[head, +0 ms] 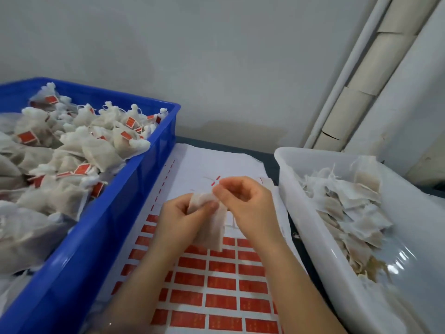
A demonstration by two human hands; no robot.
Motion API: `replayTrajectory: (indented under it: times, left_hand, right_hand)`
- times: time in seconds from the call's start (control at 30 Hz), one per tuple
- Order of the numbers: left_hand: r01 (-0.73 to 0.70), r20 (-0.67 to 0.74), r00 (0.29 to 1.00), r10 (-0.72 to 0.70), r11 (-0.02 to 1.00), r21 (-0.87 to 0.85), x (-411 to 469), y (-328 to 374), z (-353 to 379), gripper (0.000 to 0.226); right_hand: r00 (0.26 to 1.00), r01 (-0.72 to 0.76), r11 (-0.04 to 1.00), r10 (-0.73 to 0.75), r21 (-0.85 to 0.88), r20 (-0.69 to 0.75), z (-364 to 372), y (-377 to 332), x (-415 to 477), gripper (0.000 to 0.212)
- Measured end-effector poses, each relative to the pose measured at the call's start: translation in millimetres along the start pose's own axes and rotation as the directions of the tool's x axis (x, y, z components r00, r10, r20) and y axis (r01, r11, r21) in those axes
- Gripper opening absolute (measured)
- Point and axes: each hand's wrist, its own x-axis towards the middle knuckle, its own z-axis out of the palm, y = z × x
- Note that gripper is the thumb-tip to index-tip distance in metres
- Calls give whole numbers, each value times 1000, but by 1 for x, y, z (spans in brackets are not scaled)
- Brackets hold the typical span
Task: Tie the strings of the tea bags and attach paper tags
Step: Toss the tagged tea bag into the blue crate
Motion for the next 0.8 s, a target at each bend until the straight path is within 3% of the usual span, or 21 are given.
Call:
replayTrajectory:
  times: [0.1, 0.2, 0.33, 0.53, 0.8]
  left_hand:
    - [61, -44, 997, -61, 998, 9, 6, -4, -3, 7]
    - [60, 47, 997, -63, 996, 59, 8, -7, -3, 8]
    - [19, 162, 986, -33, 996, 85, 1, -4, 2, 12]
    - [-43, 121, 992, 31, 994, 97, -2, -2, 5, 16]
    - [-74, 98, 993, 62, 988, 132, -2, -1, 4, 5]
  right_hand:
    - [997, -73, 994, 74, 82, -15, 5, 23, -10, 4]
    - [991, -96, 985, 108, 146, -74, 7, 39, -18, 7]
    - [992, -79, 975, 98, 205, -84, 7, 45, -23, 8]
    - [991, 21, 968, 12, 252, -131, 10, 46, -29, 15]
    - [948, 215, 976, -214, -19, -237, 11, 44, -32, 13]
